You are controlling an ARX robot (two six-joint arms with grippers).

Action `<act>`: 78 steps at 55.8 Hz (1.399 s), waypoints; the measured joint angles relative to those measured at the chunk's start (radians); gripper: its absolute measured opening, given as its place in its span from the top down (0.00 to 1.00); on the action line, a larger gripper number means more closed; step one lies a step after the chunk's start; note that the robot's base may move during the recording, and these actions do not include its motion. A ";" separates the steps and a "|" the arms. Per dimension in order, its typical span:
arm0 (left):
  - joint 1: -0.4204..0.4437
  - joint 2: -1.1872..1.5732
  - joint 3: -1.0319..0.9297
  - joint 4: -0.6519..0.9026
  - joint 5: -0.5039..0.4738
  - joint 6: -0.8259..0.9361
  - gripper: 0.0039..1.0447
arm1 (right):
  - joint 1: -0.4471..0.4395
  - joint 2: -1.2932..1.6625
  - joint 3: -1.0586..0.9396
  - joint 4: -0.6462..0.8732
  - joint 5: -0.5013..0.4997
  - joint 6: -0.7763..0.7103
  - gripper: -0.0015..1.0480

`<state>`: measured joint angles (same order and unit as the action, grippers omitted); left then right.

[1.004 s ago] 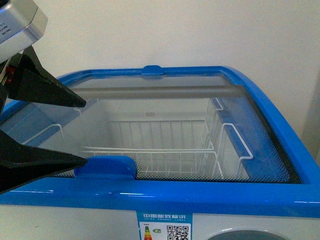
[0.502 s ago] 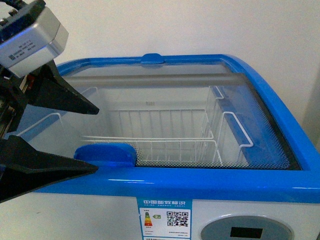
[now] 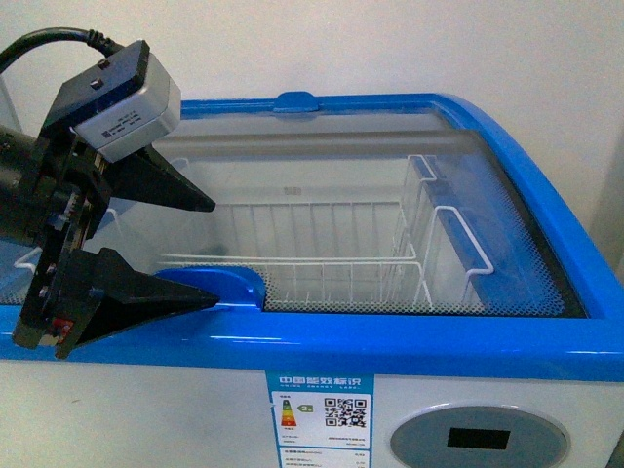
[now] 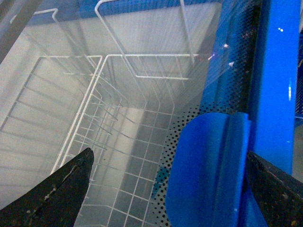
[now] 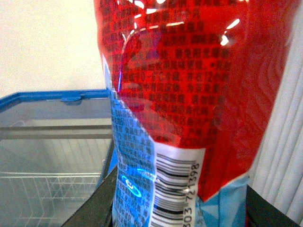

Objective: Put drink in fridge

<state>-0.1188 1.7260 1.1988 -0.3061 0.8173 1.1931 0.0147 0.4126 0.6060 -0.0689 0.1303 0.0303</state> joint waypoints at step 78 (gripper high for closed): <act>0.008 0.655 1.017 -0.066 -0.008 -0.126 0.07 | 0.000 0.000 0.000 0.000 0.000 0.000 0.62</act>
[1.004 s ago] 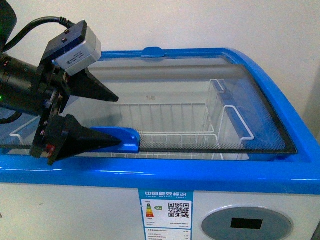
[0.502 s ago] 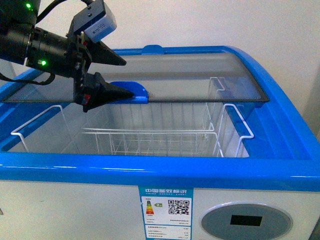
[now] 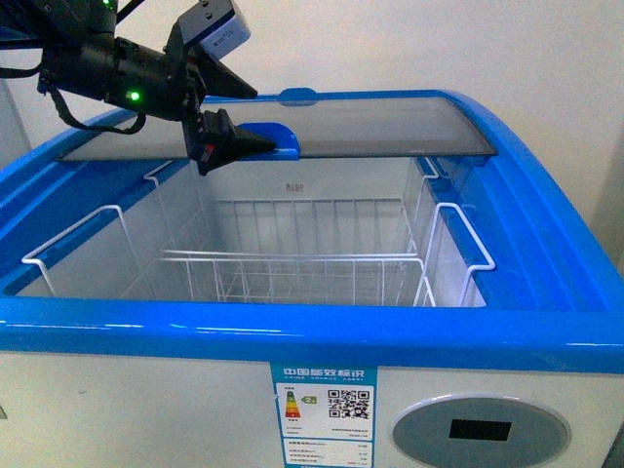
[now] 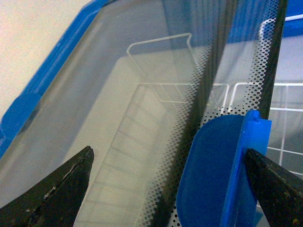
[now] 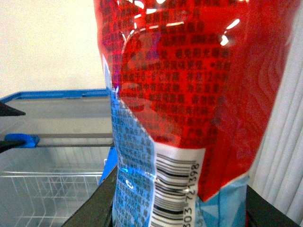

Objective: Put drink in fridge

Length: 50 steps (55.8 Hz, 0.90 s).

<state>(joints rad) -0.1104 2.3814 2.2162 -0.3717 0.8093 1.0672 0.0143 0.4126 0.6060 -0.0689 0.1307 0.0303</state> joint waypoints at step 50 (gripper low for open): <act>0.014 -0.122 -0.310 0.225 -0.145 -0.089 0.07 | 0.000 0.000 0.000 0.000 0.000 0.000 0.62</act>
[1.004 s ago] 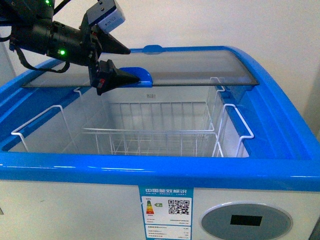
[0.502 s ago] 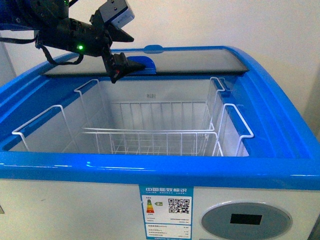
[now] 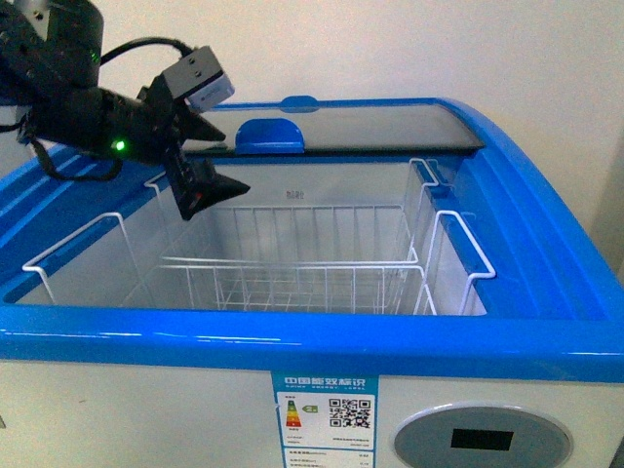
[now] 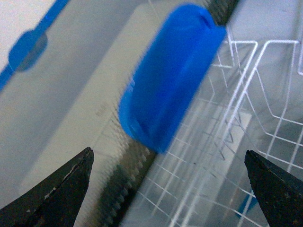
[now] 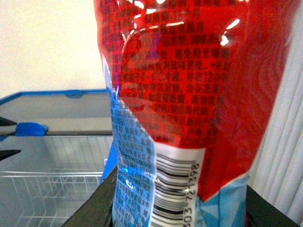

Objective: Put drink in fridge

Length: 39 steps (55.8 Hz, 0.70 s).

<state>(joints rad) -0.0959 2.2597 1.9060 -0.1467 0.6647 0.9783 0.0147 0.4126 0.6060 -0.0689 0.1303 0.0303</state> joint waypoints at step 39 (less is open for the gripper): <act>0.103 -0.782 -0.774 0.480 -0.371 -0.732 0.17 | 0.000 0.000 0.000 0.000 0.000 0.000 0.62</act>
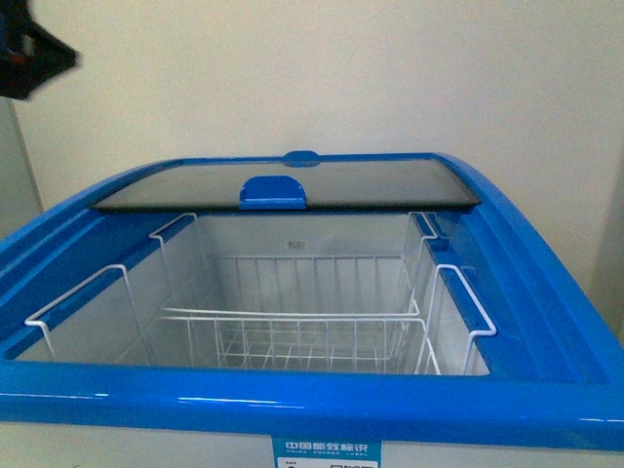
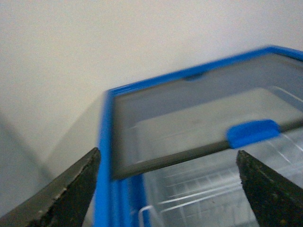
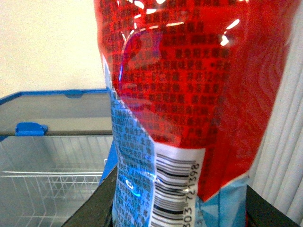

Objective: Put drink in fridge

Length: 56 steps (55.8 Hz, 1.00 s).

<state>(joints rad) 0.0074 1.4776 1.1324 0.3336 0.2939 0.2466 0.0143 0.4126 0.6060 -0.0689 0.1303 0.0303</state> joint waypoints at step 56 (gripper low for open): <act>-0.007 -0.976 -1.043 0.076 -0.294 -0.242 0.98 | 0.316 1.250 1.216 -0.951 -0.295 -1.290 0.62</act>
<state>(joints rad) 0.0002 0.5014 0.0898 0.4095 0.0002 0.0048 0.3305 1.6630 1.8217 -1.0203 -0.1646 -1.2594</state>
